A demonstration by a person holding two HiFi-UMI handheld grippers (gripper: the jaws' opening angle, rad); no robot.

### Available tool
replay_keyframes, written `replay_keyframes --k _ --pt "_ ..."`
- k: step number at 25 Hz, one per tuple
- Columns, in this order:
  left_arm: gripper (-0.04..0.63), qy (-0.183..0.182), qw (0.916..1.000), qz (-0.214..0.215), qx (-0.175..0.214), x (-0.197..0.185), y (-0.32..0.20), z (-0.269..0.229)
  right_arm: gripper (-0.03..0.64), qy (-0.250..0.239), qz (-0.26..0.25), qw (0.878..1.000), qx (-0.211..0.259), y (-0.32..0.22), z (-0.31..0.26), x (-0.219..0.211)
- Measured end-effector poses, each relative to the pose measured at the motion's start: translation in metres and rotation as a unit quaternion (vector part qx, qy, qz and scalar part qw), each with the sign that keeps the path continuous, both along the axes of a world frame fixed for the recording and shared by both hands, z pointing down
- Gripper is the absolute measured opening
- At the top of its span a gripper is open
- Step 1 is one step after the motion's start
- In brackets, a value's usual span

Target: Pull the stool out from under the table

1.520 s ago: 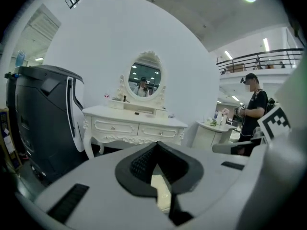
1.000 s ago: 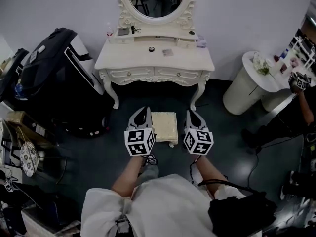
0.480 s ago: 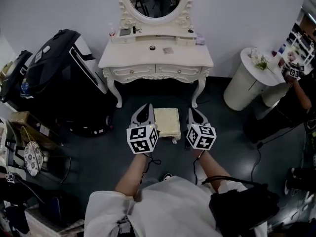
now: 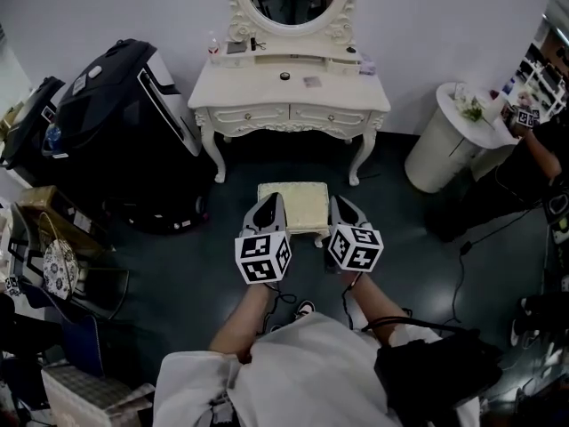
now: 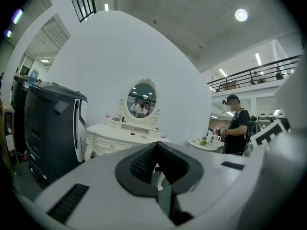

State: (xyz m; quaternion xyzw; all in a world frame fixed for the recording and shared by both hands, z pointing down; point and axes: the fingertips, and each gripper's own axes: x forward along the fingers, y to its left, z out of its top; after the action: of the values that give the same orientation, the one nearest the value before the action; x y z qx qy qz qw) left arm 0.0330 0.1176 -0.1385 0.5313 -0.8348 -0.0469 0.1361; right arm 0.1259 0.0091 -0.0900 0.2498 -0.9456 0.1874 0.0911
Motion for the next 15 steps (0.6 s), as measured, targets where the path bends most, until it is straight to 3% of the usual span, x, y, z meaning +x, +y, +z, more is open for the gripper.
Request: replay_keyframes --k 6,15 --pt "0.009 0.019 0.9997 -0.013 -0.012 0.010 0.036 0.017 0.000 0.007 -0.004 1.000 -0.007 0.038 0.006 0.008" --pt "0.009 0.009 0.9998 -0.018 -0.009 0.014 0.054 0.014 0.000 0.007 0.001 1.000 -0.008 0.046 0.007 0.014"
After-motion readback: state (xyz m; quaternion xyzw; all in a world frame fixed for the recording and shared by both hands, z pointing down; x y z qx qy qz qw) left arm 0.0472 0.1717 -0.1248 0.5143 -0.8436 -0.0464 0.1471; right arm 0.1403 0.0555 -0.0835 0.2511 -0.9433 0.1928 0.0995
